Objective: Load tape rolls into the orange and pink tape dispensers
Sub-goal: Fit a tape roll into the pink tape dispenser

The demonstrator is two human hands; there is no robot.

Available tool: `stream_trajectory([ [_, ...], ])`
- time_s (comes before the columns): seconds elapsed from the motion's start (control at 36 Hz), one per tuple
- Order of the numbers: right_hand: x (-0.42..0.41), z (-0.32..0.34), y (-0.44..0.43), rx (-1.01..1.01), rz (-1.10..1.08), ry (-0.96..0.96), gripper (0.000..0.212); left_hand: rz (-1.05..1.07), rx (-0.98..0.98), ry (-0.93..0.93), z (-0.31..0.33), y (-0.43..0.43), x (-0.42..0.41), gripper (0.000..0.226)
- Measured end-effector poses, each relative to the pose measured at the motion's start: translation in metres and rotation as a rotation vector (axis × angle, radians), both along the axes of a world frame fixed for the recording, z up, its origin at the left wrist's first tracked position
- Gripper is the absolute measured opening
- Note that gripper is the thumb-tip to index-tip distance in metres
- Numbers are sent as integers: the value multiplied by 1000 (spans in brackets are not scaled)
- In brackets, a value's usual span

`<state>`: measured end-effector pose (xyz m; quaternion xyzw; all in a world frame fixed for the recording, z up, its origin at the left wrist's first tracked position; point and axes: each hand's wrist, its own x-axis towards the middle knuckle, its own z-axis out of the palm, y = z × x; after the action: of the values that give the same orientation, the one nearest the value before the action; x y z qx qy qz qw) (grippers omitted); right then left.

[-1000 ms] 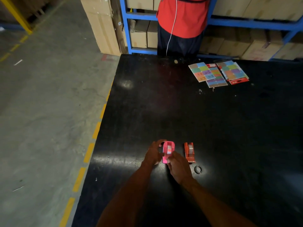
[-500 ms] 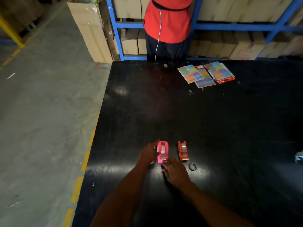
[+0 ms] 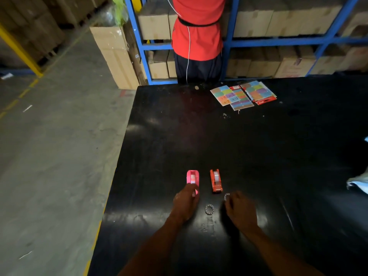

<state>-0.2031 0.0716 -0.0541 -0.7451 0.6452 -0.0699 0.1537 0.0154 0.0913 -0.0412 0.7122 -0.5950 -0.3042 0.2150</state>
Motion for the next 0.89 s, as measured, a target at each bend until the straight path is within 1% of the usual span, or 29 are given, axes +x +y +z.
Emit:
stream_trajectory([
  [0.03,-4,-3,-2,27,-10,19,15,-18,15,1,-4,7,-5,23],
  [0.08,-12,-10,-6,126,13,40,36,-87,56,-21,-11,20,-16,35],
  [0.14,-13,-14,-11,247,77,-7,57,-191,112,-84,-20,26,-24,53],
  [0.17,-13,-14,-12,312,104,-35,65,-222,166,-99,-24,28,-28,63],
  [0.22,-13,-13,-15,373,133,-54,66,-237,272,-106,-29,29,-36,79],
  [0.25,-12,-14,-16,381,143,-47,63,-236,295,-115,-31,29,-40,80],
  [0.31,-15,-18,-14,369,191,-6,52,-214,306,-129,-33,28,-49,75],
  [0.39,-20,-23,-9,319,250,17,30,-168,289,-132,-32,27,-60,54],
  [0.42,-21,-24,-8,269,268,14,29,-154,282,-134,-32,27,-63,46],
  [0.47,-23,-29,-5,243,293,-14,35,-134,272,-145,-30,29,-68,37],
  [0.53,-26,-30,-2,307,253,-79,33,-111,267,-152,-29,32,-72,34],
  [0.61,-26,-27,2,357,291,-81,26,-80,276,-152,-26,36,-72,33],
  [0.69,-17,-19,2,424,325,-81,30,-48,298,-147,-22,39,-62,33],
  [0.81,7,-12,-1,417,421,-97,28,-5,246,-113,-6,44,-36,27],
  [0.89,32,-3,-3,407,475,-114,29,51,213,-141,7,45,-7,34],
])
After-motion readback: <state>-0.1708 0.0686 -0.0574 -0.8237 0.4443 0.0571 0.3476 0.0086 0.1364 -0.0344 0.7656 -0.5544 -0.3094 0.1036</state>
